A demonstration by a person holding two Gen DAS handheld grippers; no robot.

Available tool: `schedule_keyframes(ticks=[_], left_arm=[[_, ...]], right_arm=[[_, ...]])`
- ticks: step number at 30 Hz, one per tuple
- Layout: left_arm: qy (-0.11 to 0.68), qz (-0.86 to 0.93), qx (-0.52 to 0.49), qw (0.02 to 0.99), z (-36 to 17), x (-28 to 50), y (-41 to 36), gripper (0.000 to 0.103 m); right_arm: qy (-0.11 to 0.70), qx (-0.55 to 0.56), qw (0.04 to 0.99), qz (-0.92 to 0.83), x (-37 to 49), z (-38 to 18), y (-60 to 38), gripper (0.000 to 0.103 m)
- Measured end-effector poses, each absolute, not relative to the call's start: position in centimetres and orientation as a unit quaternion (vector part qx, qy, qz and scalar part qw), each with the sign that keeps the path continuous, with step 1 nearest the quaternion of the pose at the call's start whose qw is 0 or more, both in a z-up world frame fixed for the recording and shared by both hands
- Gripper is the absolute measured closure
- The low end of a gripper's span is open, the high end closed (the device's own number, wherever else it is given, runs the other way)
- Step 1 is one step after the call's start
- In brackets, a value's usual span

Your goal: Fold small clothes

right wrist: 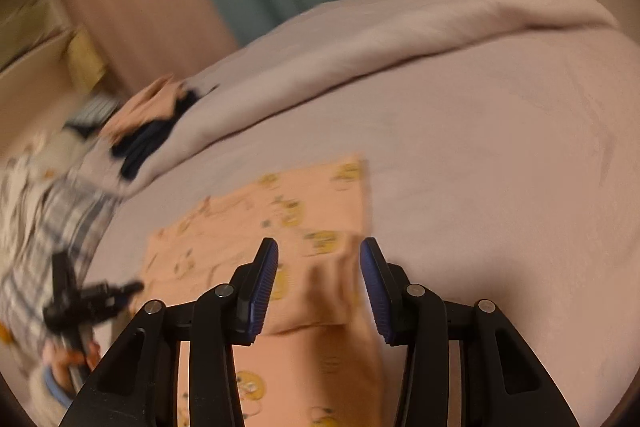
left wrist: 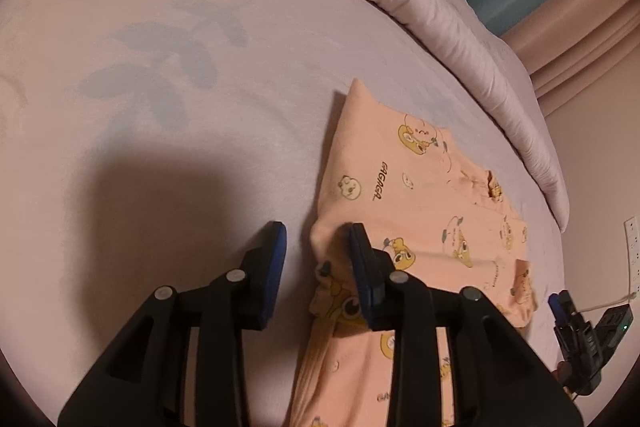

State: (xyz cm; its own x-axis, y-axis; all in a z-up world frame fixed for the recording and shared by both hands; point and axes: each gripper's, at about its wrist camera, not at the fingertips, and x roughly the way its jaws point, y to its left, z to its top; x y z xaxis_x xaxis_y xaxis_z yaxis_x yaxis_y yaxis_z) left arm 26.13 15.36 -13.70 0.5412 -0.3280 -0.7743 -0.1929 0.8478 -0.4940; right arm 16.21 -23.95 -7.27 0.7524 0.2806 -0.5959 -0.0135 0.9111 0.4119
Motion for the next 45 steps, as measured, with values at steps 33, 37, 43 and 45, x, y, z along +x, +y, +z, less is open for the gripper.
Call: schedule_keyframes(ticks=[33, 37, 43, 45], left_arm=[[0.502, -0.12, -0.246, 0.821, -13.1, 21.3, 11.2, 0.051], [0.491, -0.124, -0.243, 0.828, -11.8, 19.7, 11.1, 0.048], [0.477, -0.106, -0.249, 0.836, -10.8, 14.1, 13.7, 0.031], [0.479, -0.094, -0.259, 0.833, -11.3, 11.5, 14.6, 0.031]], right_arm=[[0.393, 0.14, 0.903, 0.098, 16.7, -8.2, -20.5, 0.07], [0.452, 0.154, 0.875, 0.08, 18.0, -11.0, -20.5, 0.07], [0.447, 0.145, 0.881, 0.058, 11.8, -9.8, -21.7, 0.063], [0.444, 0.146, 0.882, 0.053, 8.6, -9.8, -22.8, 0.062]])
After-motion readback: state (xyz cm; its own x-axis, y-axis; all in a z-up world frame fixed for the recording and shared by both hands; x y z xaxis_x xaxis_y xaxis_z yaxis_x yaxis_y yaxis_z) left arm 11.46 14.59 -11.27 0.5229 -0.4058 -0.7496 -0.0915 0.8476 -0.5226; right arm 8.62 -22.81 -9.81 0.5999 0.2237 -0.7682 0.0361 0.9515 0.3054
